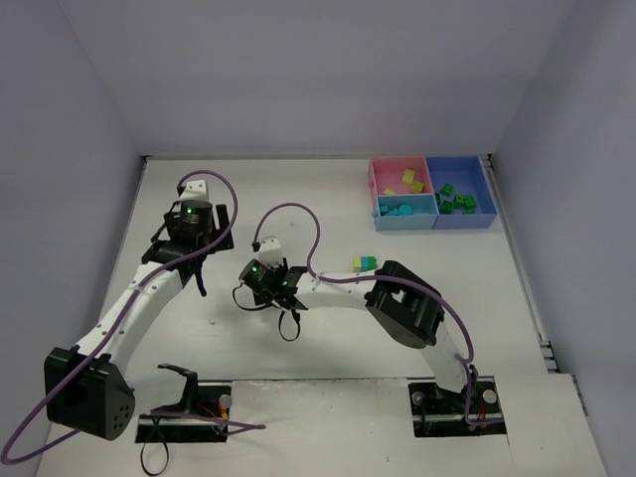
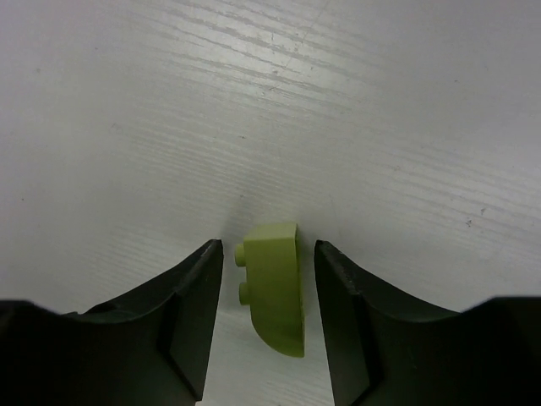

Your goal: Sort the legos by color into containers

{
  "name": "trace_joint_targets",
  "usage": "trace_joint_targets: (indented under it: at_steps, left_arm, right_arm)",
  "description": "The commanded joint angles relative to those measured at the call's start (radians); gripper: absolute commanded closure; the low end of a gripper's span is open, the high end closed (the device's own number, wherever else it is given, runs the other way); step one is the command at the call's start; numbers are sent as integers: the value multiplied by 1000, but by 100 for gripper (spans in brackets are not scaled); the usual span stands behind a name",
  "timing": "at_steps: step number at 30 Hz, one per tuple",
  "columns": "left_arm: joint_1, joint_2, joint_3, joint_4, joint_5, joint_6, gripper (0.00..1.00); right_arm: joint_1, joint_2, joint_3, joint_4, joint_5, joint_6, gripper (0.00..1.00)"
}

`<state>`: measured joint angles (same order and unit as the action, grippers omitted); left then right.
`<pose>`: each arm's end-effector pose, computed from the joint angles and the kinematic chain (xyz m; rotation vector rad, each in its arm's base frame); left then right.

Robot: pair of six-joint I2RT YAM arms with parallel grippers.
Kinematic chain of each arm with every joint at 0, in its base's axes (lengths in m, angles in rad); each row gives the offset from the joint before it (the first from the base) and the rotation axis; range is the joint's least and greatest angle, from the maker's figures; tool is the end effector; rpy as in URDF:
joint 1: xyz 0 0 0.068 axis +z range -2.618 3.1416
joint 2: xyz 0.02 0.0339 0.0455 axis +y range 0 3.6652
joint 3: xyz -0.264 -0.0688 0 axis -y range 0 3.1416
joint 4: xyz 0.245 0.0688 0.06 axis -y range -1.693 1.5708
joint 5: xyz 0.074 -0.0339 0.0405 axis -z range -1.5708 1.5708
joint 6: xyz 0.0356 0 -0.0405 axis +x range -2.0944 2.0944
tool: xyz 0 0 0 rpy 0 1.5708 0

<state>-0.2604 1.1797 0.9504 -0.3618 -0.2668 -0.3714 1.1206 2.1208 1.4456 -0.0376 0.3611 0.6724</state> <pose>0.2551 -0.0583 0.2999 -0.2708 2.1222 -0.0813 0.2149 0.4158 0.1621 -0.3212 2.2664 0.5551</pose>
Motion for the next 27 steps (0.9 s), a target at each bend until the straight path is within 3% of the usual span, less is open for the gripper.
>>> trace_joint_targets:
  at_steps: [1, 2, 5, 6, 13, 18, 23, 27]
  left_arm:
    - [9, -29, 25, 38, -3, -9, 24]
    - [9, -31, 27, 38, -3, -11, 24]
    - [9, -32, 25, 37, -5, -9, 24]
    - [9, -32, 25, 37, -5, -9, 24]
    - [9, -31, 24, 40, 12, -8, 24]
    - [9, -22, 21, 50, 66, 3, 24]
    - [9, -9, 22, 52, 98, 22, 24]
    - [7, -3, 16, 61, 113, 38, 24]
  right_arm:
    - [-1, -25, 13, -19, 62, 23, 57]
    - [-1, -30, 9, -19, 74, 20, 62]
    - [-7, -56, -11, -18, 104, -16, 95]
    - [-11, -64, -16, -19, 108, -31, 100]
    - [-185, -272, -77, 30, 99, -255, 100]
    - [-480, -383, -64, 126, -68, -451, 100]
    - [-747, -336, 15, 154, -183, -504, 100]
    - [-855, -240, 131, 153, -241, -520, 97]
